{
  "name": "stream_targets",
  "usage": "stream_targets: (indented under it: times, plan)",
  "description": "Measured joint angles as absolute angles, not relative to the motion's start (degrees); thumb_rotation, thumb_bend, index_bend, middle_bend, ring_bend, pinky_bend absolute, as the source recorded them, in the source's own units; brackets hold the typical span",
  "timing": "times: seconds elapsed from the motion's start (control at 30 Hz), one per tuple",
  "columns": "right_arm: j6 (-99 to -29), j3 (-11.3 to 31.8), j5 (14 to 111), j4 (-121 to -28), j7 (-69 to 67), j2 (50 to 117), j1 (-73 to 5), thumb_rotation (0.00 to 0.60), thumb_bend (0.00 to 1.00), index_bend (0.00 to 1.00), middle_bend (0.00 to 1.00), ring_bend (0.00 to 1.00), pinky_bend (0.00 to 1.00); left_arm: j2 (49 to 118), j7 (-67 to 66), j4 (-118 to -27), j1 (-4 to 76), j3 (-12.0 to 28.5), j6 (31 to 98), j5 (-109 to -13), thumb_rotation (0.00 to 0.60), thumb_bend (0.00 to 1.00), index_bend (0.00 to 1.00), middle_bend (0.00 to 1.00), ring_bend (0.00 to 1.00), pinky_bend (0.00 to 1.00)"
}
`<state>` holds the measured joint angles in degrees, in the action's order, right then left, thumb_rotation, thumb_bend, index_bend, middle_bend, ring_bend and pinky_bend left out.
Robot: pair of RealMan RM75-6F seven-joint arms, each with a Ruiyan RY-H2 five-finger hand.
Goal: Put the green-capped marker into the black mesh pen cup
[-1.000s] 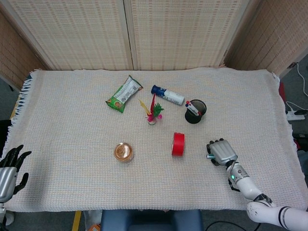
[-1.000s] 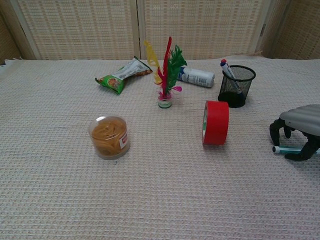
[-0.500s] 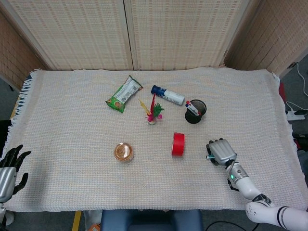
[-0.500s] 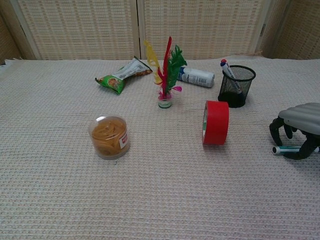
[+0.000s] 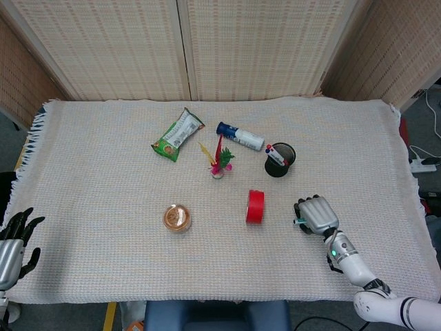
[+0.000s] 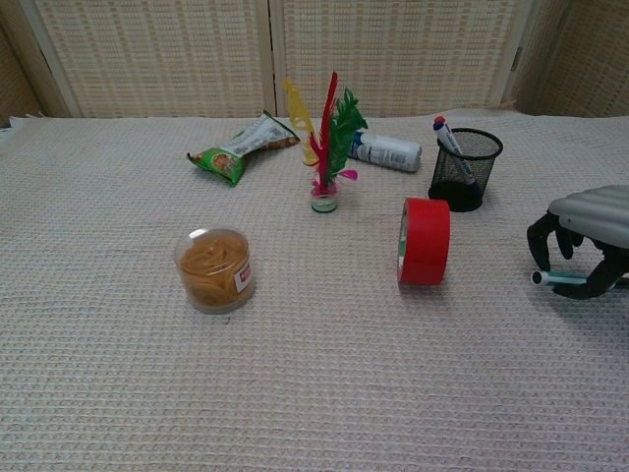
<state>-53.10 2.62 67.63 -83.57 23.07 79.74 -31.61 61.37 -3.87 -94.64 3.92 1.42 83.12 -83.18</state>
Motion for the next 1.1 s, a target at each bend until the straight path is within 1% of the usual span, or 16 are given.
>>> stream_targets:
  times: [0.13, 0.27, 0.6, 0.77, 0.83, 0.97, 1.1]
  plan:
    - [-56.0, 4.2, 69.0, -87.0, 22.0, 77.4, -31.5, 0.6, 0.22, 0.6, 0.4, 0.44, 0.38, 61.3, -3.9, -94.7, 3.9, 1.4, 83.1, -83.2, 0.6, 0.42, 0.19, 0.01, 0.0, 0.24]
    - [-58.8, 7.4, 70.0, -90.6, 19.6, 74.8, -31.7, 0.6, 0.25, 0.6, 0.4, 0.45, 0.4, 61.3, -3.9, -94.8, 3.9, 1.3, 83.3, -83.5, 0.6, 0.42, 0.19, 0.01, 0.0, 0.24]
    - [-59.3, 14.8, 70.8, -92.8, 9.4, 72.3, -35.0, 0.6, 0.26, 0.6, 0.41, 0.48, 0.42, 61.2, -3.9, -94.9, 3.8, 1.3, 83.6, -83.6, 0.6, 0.42, 0.19, 0.01, 0.0, 0.24]
    - [-57.8, 19.2, 70.1, -90.0, 3.6, 72.4, -38.4, 0.6, 0.27, 0.61, 0.41, 0.49, 0.43, 61.2, -3.8, -94.8, 3.8, 1.4, 83.5, -83.5, 0.6, 0.42, 0.19, 0.01, 0.0, 0.24]
    - [-56.7, 20.3, 69.3, -88.5, 2.8, 72.6, -39.6, 0.6, 0.27, 0.61, 0.41, 0.49, 0.43, 61.2, -3.7, -94.8, 3.8, 1.4, 83.5, -83.3, 0.6, 0.42, 0.19, 0.01, 0.0, 0.24]
    - [-53.6, 21.6, 66.1, -84.6, 1.9, 72.9, -42.2, 0.6, 0.27, 0.61, 0.41, 0.49, 0.43, 61.2, -3.5, -94.5, 3.8, 1.5, 83.2, -82.9, 0.6, 0.42, 0.19, 0.01, 0.0, 0.25]
    - [-50.6, 22.0, 63.3, -80.5, 1.7, 73.8, -44.0, 0.6, 0.27, 0.61, 0.41, 0.49, 0.43, 61.3, -3.6, -94.3, 4.0, 1.6, 82.6, -82.5, 0.6, 0.42, 0.19, 0.01, 0.0, 0.25]
